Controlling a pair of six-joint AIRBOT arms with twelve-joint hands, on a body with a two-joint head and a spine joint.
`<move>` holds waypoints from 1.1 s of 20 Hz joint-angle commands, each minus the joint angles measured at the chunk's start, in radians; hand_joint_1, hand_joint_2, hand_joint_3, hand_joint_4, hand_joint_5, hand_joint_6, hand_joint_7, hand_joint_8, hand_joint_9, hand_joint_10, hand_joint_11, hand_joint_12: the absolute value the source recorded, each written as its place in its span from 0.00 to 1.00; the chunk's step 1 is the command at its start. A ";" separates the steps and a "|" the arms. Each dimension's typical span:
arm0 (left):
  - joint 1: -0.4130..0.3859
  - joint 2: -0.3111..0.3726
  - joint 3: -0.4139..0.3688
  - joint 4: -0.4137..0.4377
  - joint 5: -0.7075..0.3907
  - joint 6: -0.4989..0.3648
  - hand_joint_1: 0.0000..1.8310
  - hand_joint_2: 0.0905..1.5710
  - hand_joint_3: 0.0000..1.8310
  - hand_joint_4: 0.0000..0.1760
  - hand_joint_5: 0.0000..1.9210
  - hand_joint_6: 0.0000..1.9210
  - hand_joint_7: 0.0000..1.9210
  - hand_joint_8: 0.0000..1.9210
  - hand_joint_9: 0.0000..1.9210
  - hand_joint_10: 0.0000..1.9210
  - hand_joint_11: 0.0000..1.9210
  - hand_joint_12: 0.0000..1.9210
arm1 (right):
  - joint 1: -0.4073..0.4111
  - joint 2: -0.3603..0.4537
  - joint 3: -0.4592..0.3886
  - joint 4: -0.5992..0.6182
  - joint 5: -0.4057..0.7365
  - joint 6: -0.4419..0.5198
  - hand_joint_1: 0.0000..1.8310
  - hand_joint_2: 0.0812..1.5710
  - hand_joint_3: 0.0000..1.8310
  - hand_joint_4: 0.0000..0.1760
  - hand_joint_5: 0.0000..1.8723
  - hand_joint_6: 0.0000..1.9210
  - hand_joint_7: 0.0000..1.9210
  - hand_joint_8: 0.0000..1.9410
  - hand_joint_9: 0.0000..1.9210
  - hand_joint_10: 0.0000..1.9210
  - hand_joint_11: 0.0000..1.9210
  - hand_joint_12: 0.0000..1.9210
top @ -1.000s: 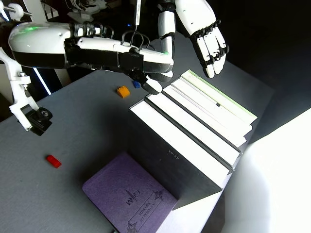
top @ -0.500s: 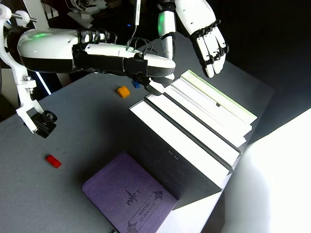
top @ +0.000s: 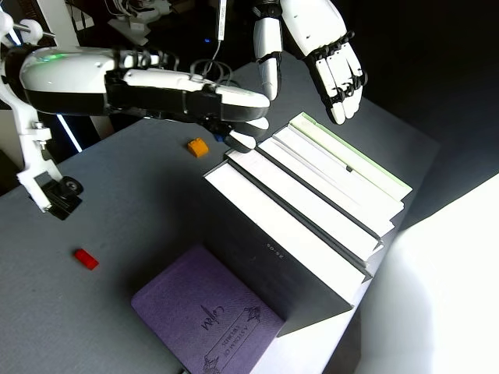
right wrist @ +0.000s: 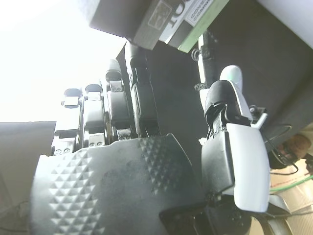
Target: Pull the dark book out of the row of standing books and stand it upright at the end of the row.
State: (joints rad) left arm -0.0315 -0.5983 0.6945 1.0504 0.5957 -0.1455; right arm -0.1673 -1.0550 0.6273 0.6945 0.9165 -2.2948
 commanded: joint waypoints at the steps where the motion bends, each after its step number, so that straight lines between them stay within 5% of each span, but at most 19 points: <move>1: -0.013 0.007 -0.002 0.055 -0.028 0.003 0.00 0.81 0.00 0.07 0.06 0.00 0.06 0.00 0.07 0.00 0.00 0.31 | -0.011 0.013 -0.015 -0.003 0.025 -0.013 0.00 0.73 0.00 0.00 0.37 0.00 0.13 0.00 0.04 0.00 0.00 0.00; 10: -0.013 0.007 -0.002 0.055 -0.028 0.003 0.00 0.80 0.00 0.06 0.07 0.00 0.07 0.00 0.08 0.00 0.00 0.33 | -0.069 0.119 -0.195 0.073 0.029 -0.122 0.00 0.73 0.00 0.00 0.37 0.00 0.14 0.00 0.05 0.01 0.01 0.00; 22: -0.013 0.007 -0.002 0.055 -0.028 0.003 0.00 0.80 0.00 0.04 0.08 0.00 0.08 0.00 0.08 0.00 0.00 0.35 | -0.158 0.183 -0.302 0.073 0.011 -0.151 0.00 0.73 0.00 0.00 0.36 0.00 0.12 0.00 0.03 0.00 0.00 0.00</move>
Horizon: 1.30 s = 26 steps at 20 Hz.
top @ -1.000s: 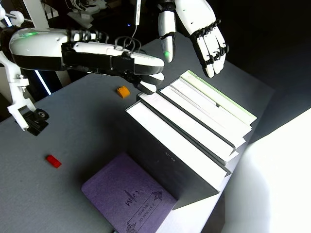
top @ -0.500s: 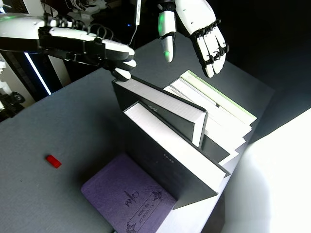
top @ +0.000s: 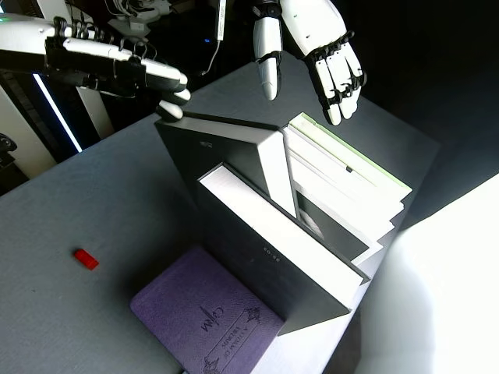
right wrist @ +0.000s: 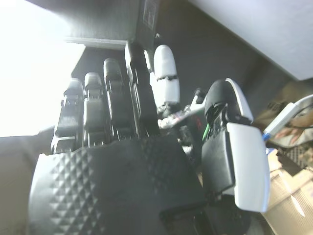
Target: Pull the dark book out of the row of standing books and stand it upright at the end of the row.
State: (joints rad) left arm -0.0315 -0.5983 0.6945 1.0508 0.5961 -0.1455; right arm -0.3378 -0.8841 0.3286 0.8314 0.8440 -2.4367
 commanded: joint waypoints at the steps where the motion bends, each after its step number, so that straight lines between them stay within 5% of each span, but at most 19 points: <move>1: -0.013 0.007 -0.002 0.055 -0.028 0.003 0.00 0.79 0.00 0.04 0.08 0.00 0.08 0.00 0.09 0.00 0.00 0.37 | 0.005 0.015 -0.007 -0.064 0.082 -0.009 0.00 0.73 0.00 0.00 0.36 0.00 0.13 0.00 0.04 0.00 0.01 0.00; 9: -0.013 0.007 -0.003 0.055 -0.028 0.003 0.00 0.80 0.00 0.03 0.07 0.00 0.06 0.00 0.07 0.00 0.00 0.31 | -0.070 0.020 -0.026 -0.061 0.050 -0.022 0.00 0.73 0.00 0.00 0.36 0.00 0.14 0.01 0.04 0.00 0.00 0.00; 26: -0.015 0.007 -0.002 0.055 -0.028 0.003 0.00 0.80 0.00 0.02 0.09 0.00 0.08 0.00 0.09 0.00 0.00 0.38 | -0.203 -0.036 0.035 -0.061 0.002 -0.023 0.00 0.73 0.00 0.00 0.37 0.00 0.15 0.00 0.05 0.00 0.01 0.01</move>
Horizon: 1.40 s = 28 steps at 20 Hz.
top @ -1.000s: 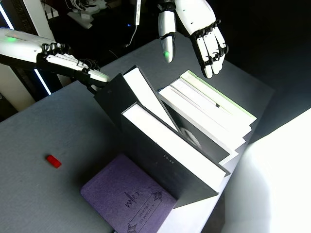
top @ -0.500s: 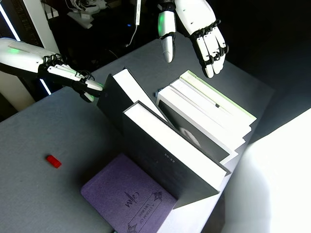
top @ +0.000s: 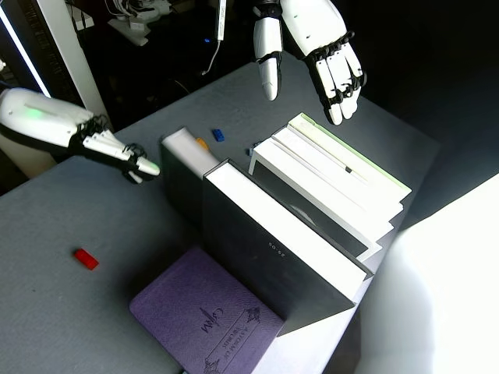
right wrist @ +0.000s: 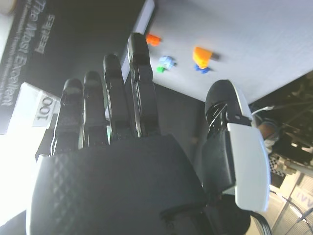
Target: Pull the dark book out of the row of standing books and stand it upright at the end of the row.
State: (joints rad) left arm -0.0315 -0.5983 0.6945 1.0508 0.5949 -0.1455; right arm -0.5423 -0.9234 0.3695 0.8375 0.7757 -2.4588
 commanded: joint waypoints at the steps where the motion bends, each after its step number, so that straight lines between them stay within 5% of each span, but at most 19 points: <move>1: -0.015 0.007 -0.002 0.055 -0.027 0.003 0.00 0.80 0.00 0.01 0.09 0.00 0.09 0.00 0.09 0.00 0.00 0.39 | 0.002 0.004 -0.009 -0.067 0.072 0.000 0.00 0.74 0.00 0.00 0.37 0.00 0.13 0.00 0.04 0.00 0.00 0.01; 3: -0.015 0.007 -0.002 0.055 -0.027 0.003 0.00 0.80 0.00 0.04 0.11 0.01 0.11 0.00 0.12 0.01 0.00 0.46 | 0.008 0.008 -0.032 -0.067 0.087 -0.005 0.00 0.73 0.00 0.00 0.36 0.00 0.15 0.01 0.05 0.00 0.01 0.02; 8: -0.016 0.007 -0.002 0.055 -0.027 0.003 0.00 0.81 0.00 0.00 0.09 0.00 0.09 0.00 0.10 0.00 0.00 0.40 | 0.068 0.061 -0.187 -0.052 0.155 -0.061 0.00 0.73 0.00 0.00 0.36 0.00 0.14 0.00 0.04 0.00 0.00 0.03; 13: -0.017 0.007 -0.003 0.055 -0.027 0.003 0.00 0.80 0.00 0.01 0.09 0.00 0.09 0.00 0.10 0.00 0.00 0.39 | 0.189 0.094 -0.234 0.112 0.218 -0.126 0.00 0.73 0.00 0.00 0.35 0.00 0.15 0.00 0.06 0.00 0.00 0.07; 15: -0.017 0.007 -0.003 0.055 -0.027 0.003 0.00 0.80 0.00 0.01 0.09 0.00 0.10 0.00 0.11 0.00 0.00 0.41 | 0.268 0.142 -0.231 0.139 0.203 -0.094 0.00 0.73 0.00 0.00 0.31 0.00 0.17 0.00 0.09 0.01 0.00 0.23; 21: -0.014 0.007 -0.003 0.055 -0.027 0.003 0.00 0.81 0.00 0.07 0.16 0.02 0.21 0.02 0.24 0.04 0.00 0.73 | 0.426 0.262 -0.170 0.139 0.057 0.137 0.00 0.73 0.00 0.00 0.30 0.00 0.31 0.02 0.26 0.04 0.00 0.58; 22: -0.015 0.007 -0.003 0.055 -0.027 0.003 0.01 0.82 0.00 0.07 0.18 0.01 0.25 0.01 0.26 0.11 0.00 0.82 | 0.427 0.264 -0.143 0.138 0.036 0.154 0.00 0.74 0.00 0.00 0.32 0.01 0.35 0.02 0.31 0.05 0.02 0.64; 24: -0.016 0.007 -0.004 0.055 -0.028 0.003 0.02 0.83 0.00 0.00 0.22 0.01 0.34 0.02 0.21 0.48 0.04 0.90 | 0.424 0.266 -0.096 0.139 0.015 0.189 0.00 0.75 0.00 0.00 0.37 0.02 0.42 0.03 0.40 0.08 0.08 0.69; 26: -0.015 0.007 -0.004 0.055 -0.028 0.003 0.02 0.83 0.00 0.00 0.29 0.01 0.40 0.12 0.26 0.62 0.11 0.94 | 0.426 0.268 -0.066 0.145 0.010 0.222 0.02 0.76 0.00 0.00 0.42 0.12 0.47 0.13 0.35 0.46 0.14 0.82; 28: -0.015 0.007 -0.004 0.055 -0.027 0.003 0.00 0.84 0.00 0.00 0.38 0.04 0.39 0.34 0.30 0.66 0.16 0.96 | 0.431 0.267 -0.059 0.145 0.006 0.227 0.00 0.77 0.00 0.00 0.39 0.39 0.41 0.45 0.31 0.70 0.18 0.93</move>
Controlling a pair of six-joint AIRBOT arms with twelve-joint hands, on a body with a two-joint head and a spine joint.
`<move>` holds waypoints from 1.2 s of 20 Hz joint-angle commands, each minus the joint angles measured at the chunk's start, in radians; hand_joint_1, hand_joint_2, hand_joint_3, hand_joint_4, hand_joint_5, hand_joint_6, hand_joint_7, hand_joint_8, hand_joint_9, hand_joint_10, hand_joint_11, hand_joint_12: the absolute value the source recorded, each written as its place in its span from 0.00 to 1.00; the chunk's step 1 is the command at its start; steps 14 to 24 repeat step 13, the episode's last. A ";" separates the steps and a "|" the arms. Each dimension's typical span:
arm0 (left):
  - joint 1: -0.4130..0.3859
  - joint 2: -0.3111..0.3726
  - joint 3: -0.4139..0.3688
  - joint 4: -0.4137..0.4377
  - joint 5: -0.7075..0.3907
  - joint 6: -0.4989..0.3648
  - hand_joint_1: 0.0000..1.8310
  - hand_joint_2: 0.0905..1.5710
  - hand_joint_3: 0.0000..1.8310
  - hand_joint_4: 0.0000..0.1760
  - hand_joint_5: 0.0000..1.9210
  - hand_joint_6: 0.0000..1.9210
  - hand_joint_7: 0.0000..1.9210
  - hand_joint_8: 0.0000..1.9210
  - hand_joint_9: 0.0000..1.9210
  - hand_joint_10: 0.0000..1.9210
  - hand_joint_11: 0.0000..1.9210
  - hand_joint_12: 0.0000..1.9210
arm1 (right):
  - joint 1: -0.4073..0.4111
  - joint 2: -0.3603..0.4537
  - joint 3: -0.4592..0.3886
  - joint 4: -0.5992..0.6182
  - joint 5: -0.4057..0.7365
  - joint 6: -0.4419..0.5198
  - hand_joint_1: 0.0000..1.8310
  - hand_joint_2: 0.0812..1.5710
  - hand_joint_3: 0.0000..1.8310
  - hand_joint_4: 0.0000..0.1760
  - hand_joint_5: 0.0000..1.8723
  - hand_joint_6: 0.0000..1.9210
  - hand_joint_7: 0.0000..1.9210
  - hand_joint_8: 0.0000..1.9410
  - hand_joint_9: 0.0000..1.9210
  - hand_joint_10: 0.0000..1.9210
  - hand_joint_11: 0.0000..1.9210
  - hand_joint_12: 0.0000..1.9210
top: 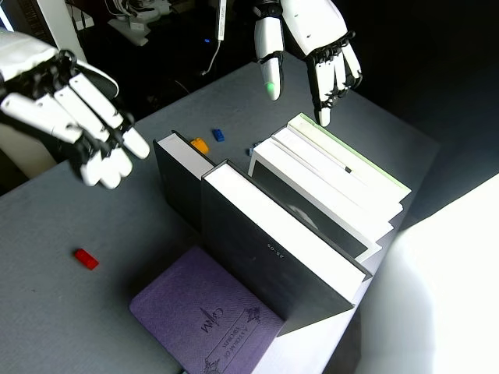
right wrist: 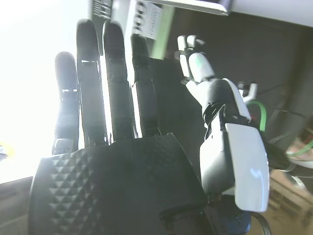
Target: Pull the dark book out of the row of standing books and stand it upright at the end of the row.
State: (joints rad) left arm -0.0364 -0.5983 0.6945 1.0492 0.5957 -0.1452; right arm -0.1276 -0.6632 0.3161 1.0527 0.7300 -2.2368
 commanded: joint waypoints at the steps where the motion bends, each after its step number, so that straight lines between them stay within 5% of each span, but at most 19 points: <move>1: -0.010 0.007 -0.004 0.056 -0.028 0.003 0.02 0.84 0.00 0.00 0.40 0.13 0.41 0.42 0.33 0.68 0.18 0.97 | 0.017 0.007 -0.006 -0.070 0.046 0.006 0.00 0.78 0.00 0.00 0.37 0.56 0.39 0.58 0.31 0.78 0.19 0.99; 4: -0.009 0.007 -0.003 0.056 -0.028 0.003 0.06 0.84 0.00 0.00 0.30 0.58 0.42 0.66 0.39 0.86 0.28 1.00 | 0.015 0.006 -0.006 -0.066 0.037 0.015 0.00 0.78 0.00 0.00 0.36 0.70 0.41 0.67 0.35 0.88 0.23 1.00; 6: -0.008 0.007 -0.003 0.056 -0.028 0.003 0.01 0.85 0.00 0.00 0.26 0.66 0.45 0.65 0.40 0.85 0.28 1.00 | 0.014 0.006 -0.006 -0.065 0.036 0.014 0.00 0.78 0.00 0.00 0.40 0.71 0.44 0.67 0.37 0.89 0.26 1.00; 11: -0.008 0.007 -0.004 0.056 -0.028 0.003 0.03 0.85 0.00 0.00 0.27 0.72 0.44 0.66 0.40 0.86 0.26 1.00 | 0.012 0.002 -0.006 -0.065 0.028 0.012 0.00 0.78 0.00 0.00 0.39 0.71 0.43 0.68 0.37 0.90 0.25 1.00; 24: -0.008 0.007 -0.004 0.056 -0.028 0.002 0.02 0.85 0.00 0.00 0.26 0.69 0.43 0.65 0.38 0.85 0.25 1.00 | 0.011 0.001 -0.006 -0.062 0.025 0.012 0.00 0.78 0.00 0.00 0.39 0.73 0.42 0.70 0.37 0.90 0.26 1.00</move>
